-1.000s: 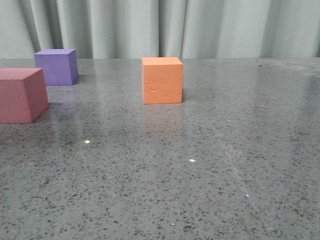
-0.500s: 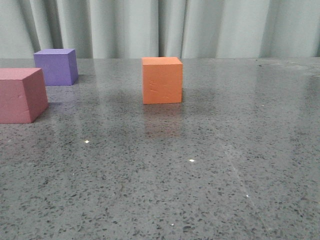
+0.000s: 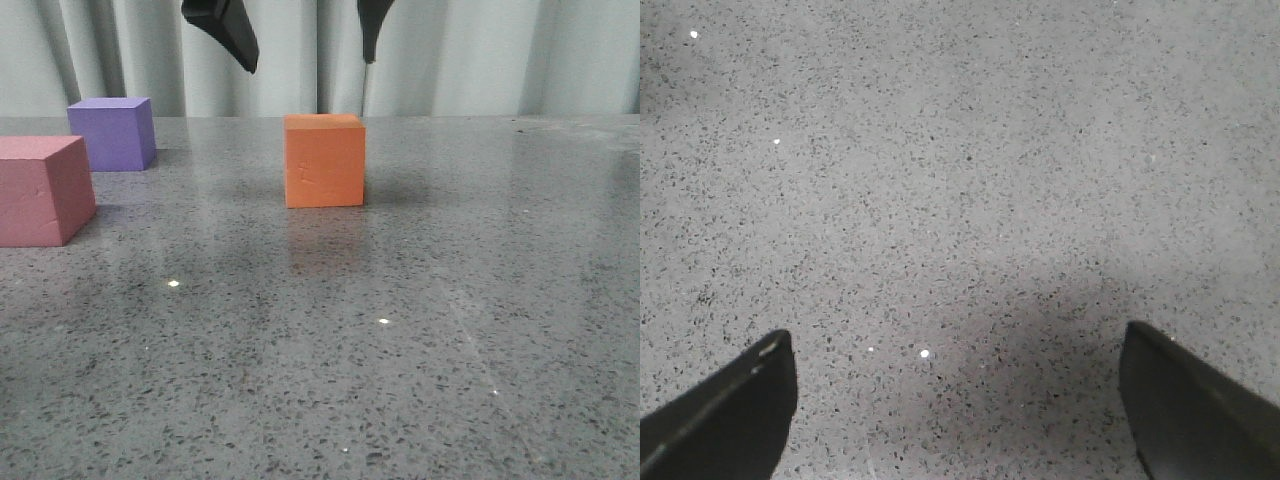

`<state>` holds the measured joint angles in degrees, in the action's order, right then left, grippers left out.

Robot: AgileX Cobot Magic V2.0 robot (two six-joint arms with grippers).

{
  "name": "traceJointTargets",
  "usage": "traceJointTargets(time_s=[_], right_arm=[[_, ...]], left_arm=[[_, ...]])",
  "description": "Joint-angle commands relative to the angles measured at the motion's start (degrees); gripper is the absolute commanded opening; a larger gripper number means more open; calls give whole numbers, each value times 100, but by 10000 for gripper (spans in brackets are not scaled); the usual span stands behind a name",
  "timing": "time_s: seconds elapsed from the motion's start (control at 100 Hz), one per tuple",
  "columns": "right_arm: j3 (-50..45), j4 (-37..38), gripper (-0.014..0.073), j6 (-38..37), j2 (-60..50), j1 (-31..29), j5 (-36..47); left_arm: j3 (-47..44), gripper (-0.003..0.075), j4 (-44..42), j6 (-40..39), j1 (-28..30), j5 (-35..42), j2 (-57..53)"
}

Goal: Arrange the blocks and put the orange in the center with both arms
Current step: 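Lower the left gripper over the orange cube and close on it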

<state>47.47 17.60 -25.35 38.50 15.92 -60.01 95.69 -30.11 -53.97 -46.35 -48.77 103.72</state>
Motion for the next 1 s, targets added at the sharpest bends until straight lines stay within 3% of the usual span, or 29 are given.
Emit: traceJointTargets(time_s=[0.0,0.99], right_arm=[[132,148,645,58,-22,-28,332],[132,143,645,58,-22,-18,387]], left_arm=[[213,618,-309,-342,-41,308,-201],[213,617,-385,-652,-41,371,558]])
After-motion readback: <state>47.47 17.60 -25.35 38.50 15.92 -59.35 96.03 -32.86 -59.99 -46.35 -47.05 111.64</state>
